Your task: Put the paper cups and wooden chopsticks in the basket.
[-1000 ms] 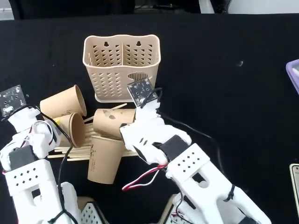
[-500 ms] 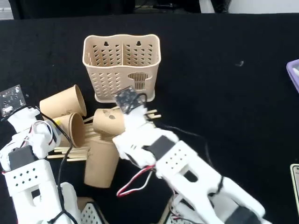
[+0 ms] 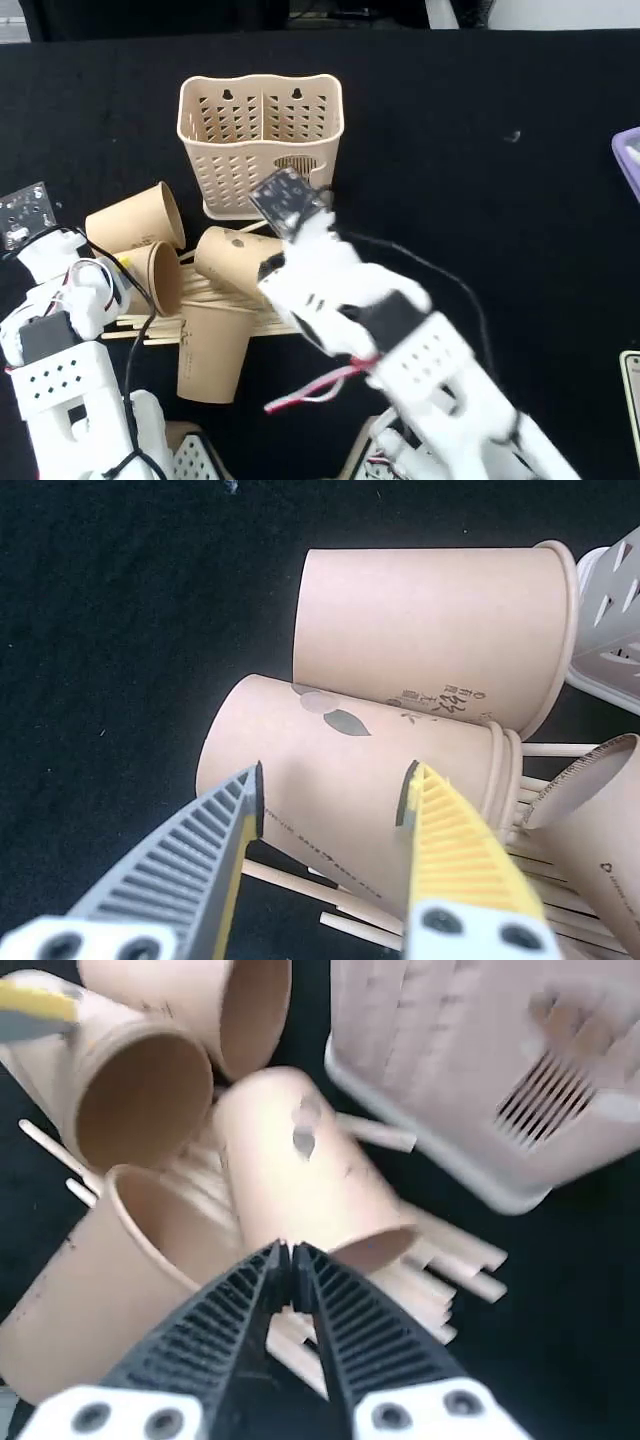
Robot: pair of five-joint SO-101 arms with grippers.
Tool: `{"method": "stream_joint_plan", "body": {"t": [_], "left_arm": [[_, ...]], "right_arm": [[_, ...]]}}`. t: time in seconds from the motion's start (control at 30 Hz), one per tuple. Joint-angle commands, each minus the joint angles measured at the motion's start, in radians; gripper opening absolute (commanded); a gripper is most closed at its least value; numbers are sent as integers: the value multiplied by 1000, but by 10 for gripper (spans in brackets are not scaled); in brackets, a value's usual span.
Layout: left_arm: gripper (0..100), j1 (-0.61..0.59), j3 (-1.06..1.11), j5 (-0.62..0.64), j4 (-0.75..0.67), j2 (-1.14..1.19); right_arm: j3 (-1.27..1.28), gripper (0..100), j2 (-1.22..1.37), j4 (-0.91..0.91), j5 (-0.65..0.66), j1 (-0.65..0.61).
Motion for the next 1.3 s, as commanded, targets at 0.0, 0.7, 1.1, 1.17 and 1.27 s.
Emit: {"method": "stream_joint_plan", "body": {"t": [0.0,0.7,1.1,1.17,1.27], "left_arm": [[241,-4,12,3,-5,0],[241,-2,12,3,-6,0],[241,-2,12,3,-6,0],[241,-2,12,3,-6,0],[241,-2,12,3,-6,0]], "right_arm": [[-104,11,-160,109,91,37],[-136,279,323,106,-199,-176],[-143,274,441,-46,-193,-176],[-137,240,429,-46,-189,-167],[-137,100,397,-49,-83,-135]]}}
